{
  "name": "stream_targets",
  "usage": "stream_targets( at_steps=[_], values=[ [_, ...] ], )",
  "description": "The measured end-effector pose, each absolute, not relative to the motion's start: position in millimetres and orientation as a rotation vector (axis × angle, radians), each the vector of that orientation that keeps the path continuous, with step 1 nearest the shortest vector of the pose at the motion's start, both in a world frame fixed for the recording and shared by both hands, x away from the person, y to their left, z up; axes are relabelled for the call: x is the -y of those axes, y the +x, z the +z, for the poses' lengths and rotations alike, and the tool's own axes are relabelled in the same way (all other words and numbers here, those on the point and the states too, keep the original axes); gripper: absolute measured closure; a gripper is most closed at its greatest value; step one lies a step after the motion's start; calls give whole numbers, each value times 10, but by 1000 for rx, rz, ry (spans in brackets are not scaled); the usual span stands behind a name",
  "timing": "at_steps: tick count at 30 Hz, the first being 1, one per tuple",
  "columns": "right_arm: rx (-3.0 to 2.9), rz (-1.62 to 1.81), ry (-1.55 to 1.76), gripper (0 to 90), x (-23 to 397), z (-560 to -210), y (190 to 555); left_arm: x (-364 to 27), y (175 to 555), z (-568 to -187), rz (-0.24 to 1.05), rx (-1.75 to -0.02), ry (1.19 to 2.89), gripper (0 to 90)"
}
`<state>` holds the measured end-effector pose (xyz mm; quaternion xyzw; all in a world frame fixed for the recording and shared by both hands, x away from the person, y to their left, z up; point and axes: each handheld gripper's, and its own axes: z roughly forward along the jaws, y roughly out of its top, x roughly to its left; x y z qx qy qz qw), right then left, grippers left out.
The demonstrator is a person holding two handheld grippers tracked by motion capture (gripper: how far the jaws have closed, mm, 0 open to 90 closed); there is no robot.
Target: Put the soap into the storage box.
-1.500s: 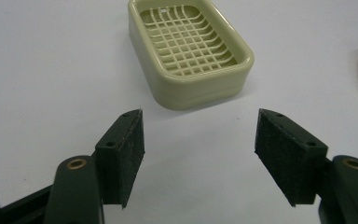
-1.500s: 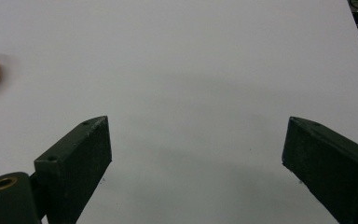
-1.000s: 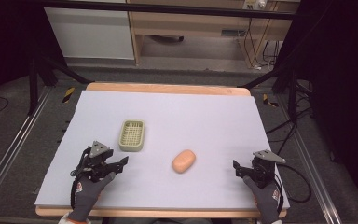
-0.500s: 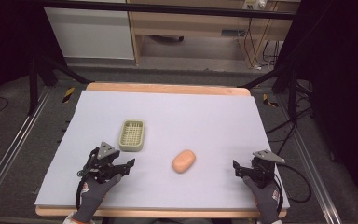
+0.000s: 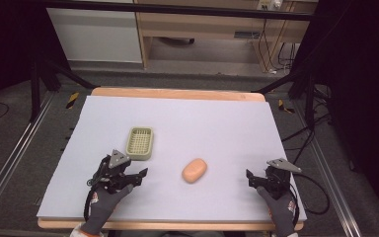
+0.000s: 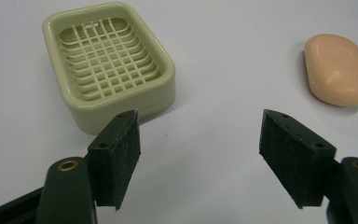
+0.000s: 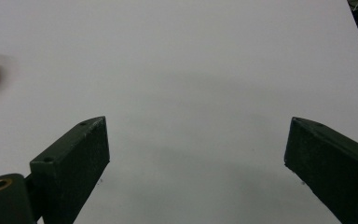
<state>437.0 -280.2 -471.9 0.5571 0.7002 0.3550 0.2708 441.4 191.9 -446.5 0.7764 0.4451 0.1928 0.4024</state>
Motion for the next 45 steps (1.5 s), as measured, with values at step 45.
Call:
stream_targets(
  at_steps=[45],
  values=[
    [-1889,962,1503,69,2776,-4711,4363,-1206,4580,-4164,439,-974,2016,261]
  ],
)
